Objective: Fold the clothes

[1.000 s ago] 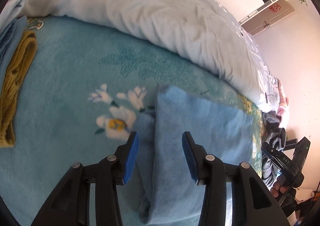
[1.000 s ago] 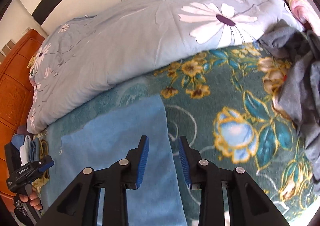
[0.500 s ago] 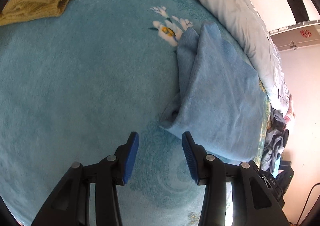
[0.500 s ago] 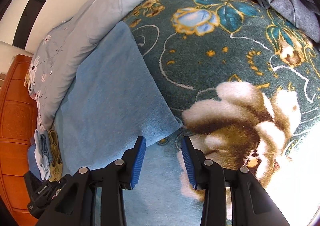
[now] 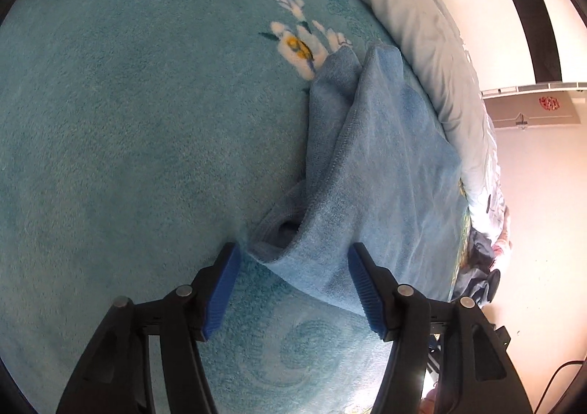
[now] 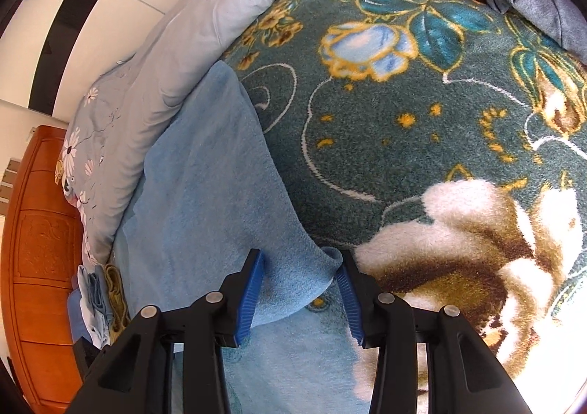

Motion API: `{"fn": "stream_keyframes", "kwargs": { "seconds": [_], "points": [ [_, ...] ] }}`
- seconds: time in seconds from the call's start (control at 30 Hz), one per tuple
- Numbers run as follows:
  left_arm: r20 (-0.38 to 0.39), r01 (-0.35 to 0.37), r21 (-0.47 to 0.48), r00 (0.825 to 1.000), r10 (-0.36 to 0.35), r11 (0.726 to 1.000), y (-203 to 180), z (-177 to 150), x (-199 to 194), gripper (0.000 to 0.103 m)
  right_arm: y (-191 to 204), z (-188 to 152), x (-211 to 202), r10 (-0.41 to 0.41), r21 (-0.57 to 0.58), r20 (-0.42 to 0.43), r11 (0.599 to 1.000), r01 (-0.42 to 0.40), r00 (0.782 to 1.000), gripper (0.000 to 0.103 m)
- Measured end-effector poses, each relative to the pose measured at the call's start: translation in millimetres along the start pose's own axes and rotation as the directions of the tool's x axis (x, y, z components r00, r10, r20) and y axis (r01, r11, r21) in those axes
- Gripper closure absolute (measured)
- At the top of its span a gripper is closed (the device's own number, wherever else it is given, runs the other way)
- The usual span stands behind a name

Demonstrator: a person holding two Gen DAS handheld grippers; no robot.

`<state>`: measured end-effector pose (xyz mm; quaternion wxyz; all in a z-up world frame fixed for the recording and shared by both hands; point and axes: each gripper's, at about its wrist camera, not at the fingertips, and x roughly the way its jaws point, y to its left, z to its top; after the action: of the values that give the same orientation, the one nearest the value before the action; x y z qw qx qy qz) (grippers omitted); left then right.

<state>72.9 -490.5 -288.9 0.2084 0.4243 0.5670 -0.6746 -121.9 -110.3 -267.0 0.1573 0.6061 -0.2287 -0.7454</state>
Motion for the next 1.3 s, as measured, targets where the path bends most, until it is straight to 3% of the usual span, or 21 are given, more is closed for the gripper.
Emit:
{"fn": "stream_keyframes", "kwargs": {
  "seconds": [0.2, 0.4, 0.53, 0.6, 0.8, 1.0, 1.2, 1.3],
  "points": [
    [0.041, 0.024, -0.052, 0.999, -0.022, 0.998, 3, 1, -5, 0.044, -2, 4, -3, 0.034, 0.036, 0.028, 0.999, -0.035, 0.999, 0.058],
    [0.063, 0.073, -0.088, 0.996, -0.067, 0.993, 1, 2, -9, 0.071, 2, 6, -10, 0.076, 0.032, 0.042, 0.996, -0.077, 0.996, 0.077],
    [0.076, 0.022, -0.033, 0.997, -0.02, 0.999, -13, 1, -13, 0.088, 6, 8, -8, 0.057, 0.005, 0.018, 0.998, -0.058, 0.998, 0.088],
    [0.086, -0.001, -0.009, 0.996, 0.001, 1.0, -19, 1, -17, 0.091, 9, 9, -11, 0.052, -0.017, 0.015, 0.998, -0.052, 0.999, 0.09],
    [0.12, -0.028, 0.024, 0.993, 0.025, 0.999, -31, -9, -40, 0.093, 15, 7, -27, 0.065, -0.067, 0.016, 0.996, -0.064, 0.998, 0.091],
    [0.08, -0.06, 0.073, 0.995, 0.054, 0.995, -40, -31, -52, 0.093, 8, -10, -49, 0.063, -0.088, -0.008, 0.994, -0.064, 0.998, 0.091],
    [0.039, -0.1, 0.071, 0.995, 0.097, 0.992, -8, -92, -50, 0.093, -21, -39, -56, 0.037, -0.056, -0.07, 0.998, -0.041, 0.997, 0.091],
    [0.047, -0.111, 0.076, 0.993, 0.107, 0.991, -2, -98, -44, 0.092, -32, -47, -52, 0.038, -0.041, -0.079, 0.998, -0.042, 0.996, 0.091]
  ]
}}
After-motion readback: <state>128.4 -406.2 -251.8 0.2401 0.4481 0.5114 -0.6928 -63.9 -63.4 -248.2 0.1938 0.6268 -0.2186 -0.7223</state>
